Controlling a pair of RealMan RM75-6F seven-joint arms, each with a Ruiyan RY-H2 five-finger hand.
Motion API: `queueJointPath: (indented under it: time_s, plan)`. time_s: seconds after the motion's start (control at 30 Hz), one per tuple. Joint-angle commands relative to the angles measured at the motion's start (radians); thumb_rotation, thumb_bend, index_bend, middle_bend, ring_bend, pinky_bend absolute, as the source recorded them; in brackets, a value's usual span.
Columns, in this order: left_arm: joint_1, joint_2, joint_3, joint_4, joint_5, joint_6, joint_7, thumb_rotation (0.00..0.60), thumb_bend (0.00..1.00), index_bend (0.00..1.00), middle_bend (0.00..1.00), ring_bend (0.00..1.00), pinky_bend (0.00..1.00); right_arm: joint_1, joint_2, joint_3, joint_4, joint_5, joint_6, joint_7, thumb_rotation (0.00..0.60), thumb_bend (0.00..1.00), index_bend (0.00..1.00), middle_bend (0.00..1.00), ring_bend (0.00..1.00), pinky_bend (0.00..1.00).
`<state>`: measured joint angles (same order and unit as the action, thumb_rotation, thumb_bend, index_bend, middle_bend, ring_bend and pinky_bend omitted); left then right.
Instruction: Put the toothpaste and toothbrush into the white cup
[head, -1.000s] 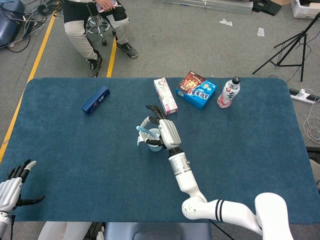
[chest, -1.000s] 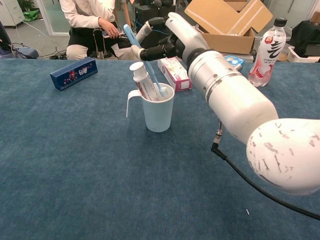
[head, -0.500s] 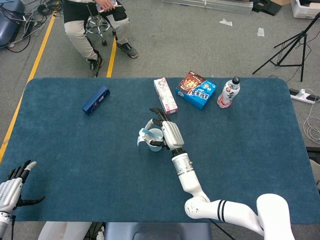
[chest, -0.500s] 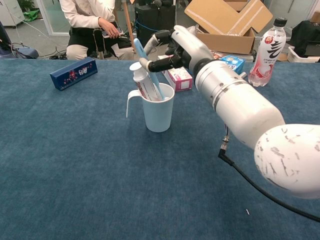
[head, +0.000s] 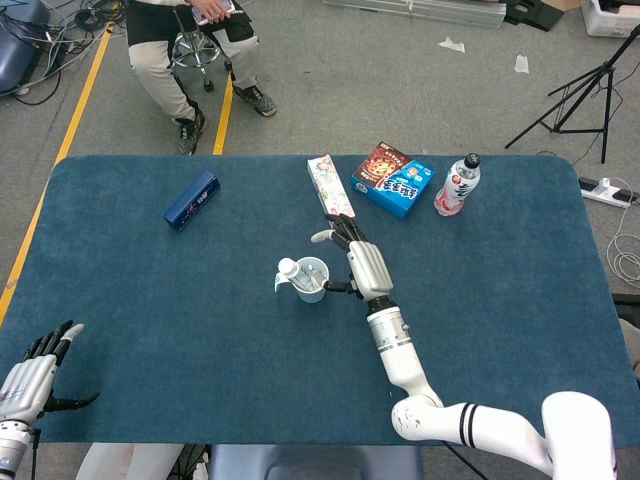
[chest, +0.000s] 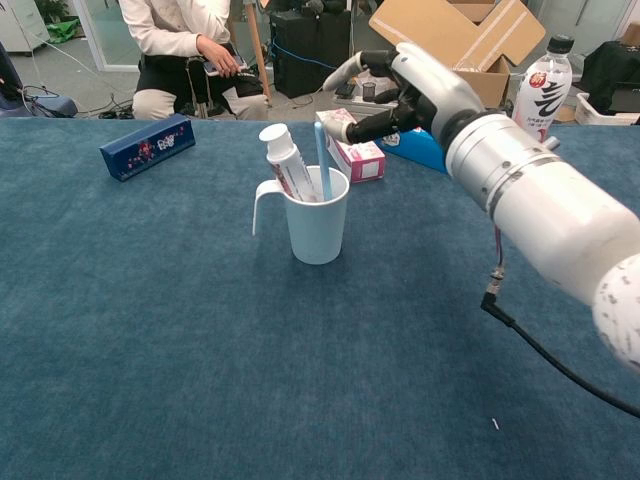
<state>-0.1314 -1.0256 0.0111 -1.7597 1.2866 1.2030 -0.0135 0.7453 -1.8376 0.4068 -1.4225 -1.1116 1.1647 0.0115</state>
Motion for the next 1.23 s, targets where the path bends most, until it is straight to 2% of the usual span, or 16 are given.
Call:
queueJointPath:
  time_s: [0.03, 0.13, 0.43, 0.53, 0.63, 0.7, 0.87, 1.0, 1.23]
  plan:
    - [-0.006, -0.008, -0.004, -0.006, -0.007, -0.004, 0.014, 0.6, 0.0, 0.04, 0.0, 0.0, 0.0, -0.043, 0.057, -0.031, -0.056, -0.017, 0.022, -0.02, 0.6, 0.18, 0.35, 0.13, 0.0, 0.15]
    - [-0.012, -0.015, -0.009, -0.01, -0.015, -0.007, 0.024, 0.6, 0.0, 0.04, 0.0, 0.0, 0.0, -0.084, 0.125, -0.067, -0.119, -0.03, 0.037, -0.053, 0.6, 0.18, 0.34, 0.13, 0.0, 0.15]
    - [-0.032, -0.029, -0.034, -0.039, -0.041, 0.0, 0.066, 0.6, 0.0, 0.04, 0.0, 0.0, 0.0, -0.235, 0.431, -0.209, -0.357, -0.074, 0.122, -0.278, 0.6, 0.17, 0.33, 0.12, 0.0, 0.15]
    - [-0.036, -0.031, -0.042, -0.052, -0.042, 0.01, 0.081, 0.6, 0.0, 0.04, 0.0, 0.0, 0.0, -0.283, 0.523, -0.263, -0.409, -0.085, 0.148, -0.352, 0.6, 0.14, 0.32, 0.11, 0.0, 0.15]
    - [-0.04, -0.034, -0.047, -0.063, -0.046, 0.016, 0.092, 0.6, 0.0, 0.04, 0.0, 0.0, 0.0, -0.332, 0.584, -0.311, -0.438, -0.098, 0.187, -0.408, 0.6, 0.05, 0.26, 0.04, 0.0, 0.15]
    - [-0.042, -0.035, -0.048, -0.066, -0.049, 0.018, 0.098, 0.6, 0.0, 0.04, 0.0, 0.0, 0.0, -0.361, 0.606, -0.34, -0.435, -0.118, 0.214, -0.431, 0.6, 0.01, 0.22, 0.01, 0.0, 0.15]
    - [-0.037, -0.042, -0.049, -0.068, -0.048, 0.033, 0.095, 0.6, 0.0, 0.04, 0.0, 0.0, 0.0, -0.427, 0.663, -0.4, -0.441, -0.124, 0.245, -0.473, 0.6, 0.0, 0.11, 0.0, 0.0, 0.15]
    - [-0.026, -0.05, -0.057, -0.067, -0.038, 0.058, 0.055, 0.6, 0.0, 0.04, 0.0, 0.0, 0.0, -0.47, 0.689, -0.42, -0.464, -0.092, 0.266, -0.501, 0.6, 0.0, 0.1, 0.0, 0.0, 0.15]
    - [-0.014, -0.06, -0.07, -0.076, 0.007, 0.123, 0.056, 0.6, 0.0, 0.04, 0.0, 0.0, 0.0, -0.52, 0.706, -0.433, -0.466, -0.08, 0.263, -0.436, 0.6, 0.0, 0.1, 0.0, 0.0, 0.15]
